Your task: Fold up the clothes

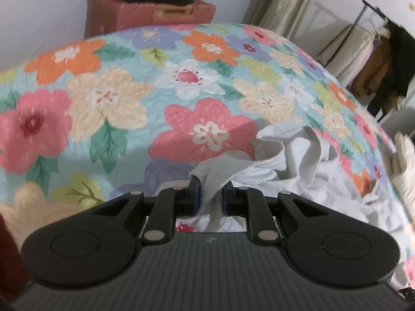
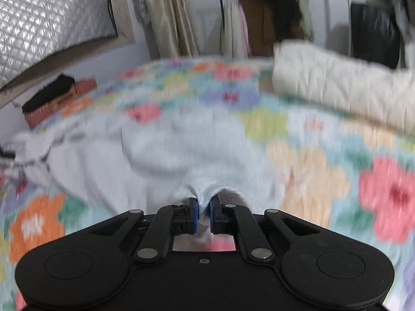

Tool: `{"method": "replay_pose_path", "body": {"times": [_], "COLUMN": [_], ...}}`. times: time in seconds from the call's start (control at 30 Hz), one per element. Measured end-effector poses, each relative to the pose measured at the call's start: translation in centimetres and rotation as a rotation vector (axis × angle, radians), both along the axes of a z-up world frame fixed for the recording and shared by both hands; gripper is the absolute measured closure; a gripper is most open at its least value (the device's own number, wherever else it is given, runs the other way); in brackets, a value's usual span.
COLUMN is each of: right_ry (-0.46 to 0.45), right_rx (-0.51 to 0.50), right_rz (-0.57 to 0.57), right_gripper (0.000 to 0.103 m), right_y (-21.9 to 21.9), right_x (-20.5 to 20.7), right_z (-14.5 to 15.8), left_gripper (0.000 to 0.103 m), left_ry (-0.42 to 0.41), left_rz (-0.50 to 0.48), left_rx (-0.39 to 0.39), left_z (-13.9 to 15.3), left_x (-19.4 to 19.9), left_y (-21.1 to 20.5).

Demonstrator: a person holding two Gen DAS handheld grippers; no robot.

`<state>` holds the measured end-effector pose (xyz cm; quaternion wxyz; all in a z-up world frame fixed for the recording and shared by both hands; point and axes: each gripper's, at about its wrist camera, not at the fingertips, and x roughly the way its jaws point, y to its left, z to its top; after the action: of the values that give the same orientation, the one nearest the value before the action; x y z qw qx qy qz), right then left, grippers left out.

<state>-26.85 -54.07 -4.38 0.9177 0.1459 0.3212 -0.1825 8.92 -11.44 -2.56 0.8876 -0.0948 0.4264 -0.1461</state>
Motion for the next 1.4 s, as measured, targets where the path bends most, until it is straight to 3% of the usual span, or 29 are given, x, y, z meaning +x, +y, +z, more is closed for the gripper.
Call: {"method": "replay_pose_path", "body": {"times": [0.1,0.2,0.3,0.43,0.5,0.57,0.6,0.87,0.97,1.13,1.27,1.3,1.33,1.37,1.4], "right_ry": [0.076,0.119,0.162,0.154,0.095,0.051,0.030,0.076,0.119,0.128,0.172,0.170,0.167,0.156,0.145], "right_rx": [0.007,0.003,-0.028,0.063,0.110,0.143,0.159,0.056,0.081,0.230,0.210,0.227,0.244,0.250,0.253], "right_rz": [-0.025,-0.059,-0.073,-0.078,-0.073,-0.056,-0.047,0.006,-0.009,-0.094,-0.154,-0.138,-0.121,-0.079,-0.040], "right_gripper": [0.095,0.095,0.094,0.085,0.077,0.056,0.051,0.039,0.039,0.039,0.036,0.036,0.045,0.082,0.088], "right_y": [-0.2,-1.0,-1.5,-2.4,-2.9,-3.2,-3.3,-4.1,-6.2,-9.6,-11.1,-11.3,-11.5,-11.1,-10.7], "right_x": [-0.6,-0.8,-0.4,-0.2,-0.1,0.7,1.1,10.5,14.3,17.7,18.9,19.1,19.3,19.2,19.2], "right_z": [-1.6,-1.8,-0.9,1.1,2.6,4.0,4.7,5.6,4.8,2.6,1.0,0.5,0.0,-0.3,-0.5], "left_gripper": [0.083,0.078,0.071,0.061,0.058,0.054,0.052,0.051,0.051,0.051,0.051,0.051,0.051,0.051,0.051], "left_ry": [-0.036,-0.041,-0.055,-0.123,-0.153,-0.169,-0.174,-0.155,-0.140,-0.130,-0.125,-0.121,-0.117,-0.112,-0.107], "left_rz": [-0.014,-0.014,-0.035,-0.122,-0.166,-0.199,-0.218,-0.336,-0.342,-0.349,-0.356,-0.354,-0.353,-0.351,-0.350], "left_rx": [0.033,0.008,-0.031,-0.086,-0.126,-0.151,-0.150,0.001,0.010,0.021,0.038,0.036,0.035,0.029,0.021], "left_z": [0.7,1.4,1.9,2.8,3.1,3.1,3.0,-1.3,-2.3,-2.9,-3.1,-3.2,-3.2,-3.3,-3.3], "left_x": [-0.4,-0.3,-0.2,-0.9,-1.4,-1.7,-1.8,-2.1,-1.7,-1.2,-1.1,-1.0,-0.9,-0.8,-0.8], "left_y": [-0.6,-0.1,0.5,0.3,0.0,-1.0,-1.7,-8.4,-9.3,-9.9,-10.2,-10.3,-10.3,-10.4,-10.4]}}
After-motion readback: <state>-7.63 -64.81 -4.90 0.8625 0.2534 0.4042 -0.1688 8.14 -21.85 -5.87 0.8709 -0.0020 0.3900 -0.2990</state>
